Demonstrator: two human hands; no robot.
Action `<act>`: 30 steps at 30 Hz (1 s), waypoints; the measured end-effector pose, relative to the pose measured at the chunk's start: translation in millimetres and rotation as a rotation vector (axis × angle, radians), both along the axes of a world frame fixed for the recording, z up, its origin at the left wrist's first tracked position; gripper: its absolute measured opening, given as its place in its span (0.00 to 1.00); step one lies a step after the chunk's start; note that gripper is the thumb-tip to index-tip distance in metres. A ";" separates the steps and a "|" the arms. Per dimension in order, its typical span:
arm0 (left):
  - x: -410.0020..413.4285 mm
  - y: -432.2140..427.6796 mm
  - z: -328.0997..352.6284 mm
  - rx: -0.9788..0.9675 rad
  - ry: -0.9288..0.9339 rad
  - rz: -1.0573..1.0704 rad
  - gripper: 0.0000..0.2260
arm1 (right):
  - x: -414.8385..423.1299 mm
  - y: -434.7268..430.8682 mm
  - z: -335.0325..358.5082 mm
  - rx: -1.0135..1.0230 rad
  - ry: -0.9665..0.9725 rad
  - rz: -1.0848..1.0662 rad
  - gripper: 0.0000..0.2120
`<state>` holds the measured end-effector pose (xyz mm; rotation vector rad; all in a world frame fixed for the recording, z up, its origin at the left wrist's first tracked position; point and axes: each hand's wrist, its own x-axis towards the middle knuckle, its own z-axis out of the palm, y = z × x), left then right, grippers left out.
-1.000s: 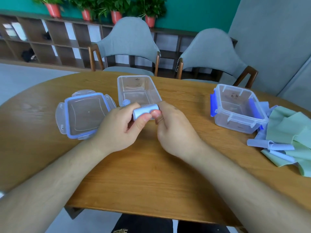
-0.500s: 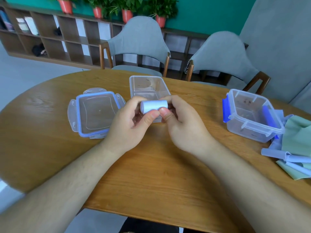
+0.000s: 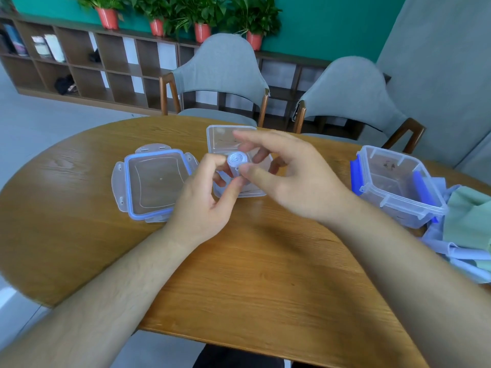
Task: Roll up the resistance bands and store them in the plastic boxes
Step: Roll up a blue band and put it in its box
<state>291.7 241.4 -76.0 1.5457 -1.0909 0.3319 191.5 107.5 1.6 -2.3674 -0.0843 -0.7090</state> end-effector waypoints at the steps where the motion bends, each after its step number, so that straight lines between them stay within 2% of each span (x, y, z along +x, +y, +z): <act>1: 1.4 -0.1 -1.0 0.016 -0.013 0.020 0.07 | 3.1 -0.3 5.8 -0.039 0.019 0.010 0.15; 3: 5.2 0.1 -2.3 0.022 -0.021 0.044 0.08 | 9.1 -1.8 18.0 -0.079 0.082 0.022 0.10; 6: 10.7 0.5 -1.4 0.043 -0.046 0.070 0.11 | 17.1 -4.1 33.4 -0.202 0.185 0.021 0.13; 9: 13.3 -0.4 -0.6 0.084 -0.066 0.123 0.12 | 26.1 -2.5 42.3 -0.283 0.229 0.012 0.06; 13: 22.6 -2.8 -2.4 0.144 -0.083 0.235 0.17 | 45.8 -11.0 52.5 -0.226 0.286 -0.152 0.08; 15: 29.1 -1.8 -5.4 0.232 -0.081 0.294 0.21 | 57.4 -18.8 56.3 -0.188 0.326 -0.246 0.11; 18: 34.9 -1.9 -11.1 0.389 -0.172 0.350 0.24 | 76.1 -26.2 51.3 -0.251 0.483 -0.333 0.17; 24: 42.2 -2.8 -16.1 0.492 -0.244 0.405 0.23 | 99.8 -35.6 29.4 -0.149 0.785 -0.327 0.12; 30: 44.2 -6.7 -18.7 0.556 -0.307 0.420 0.23 | 104.0 -34.5 22.1 -0.119 0.799 -0.293 0.11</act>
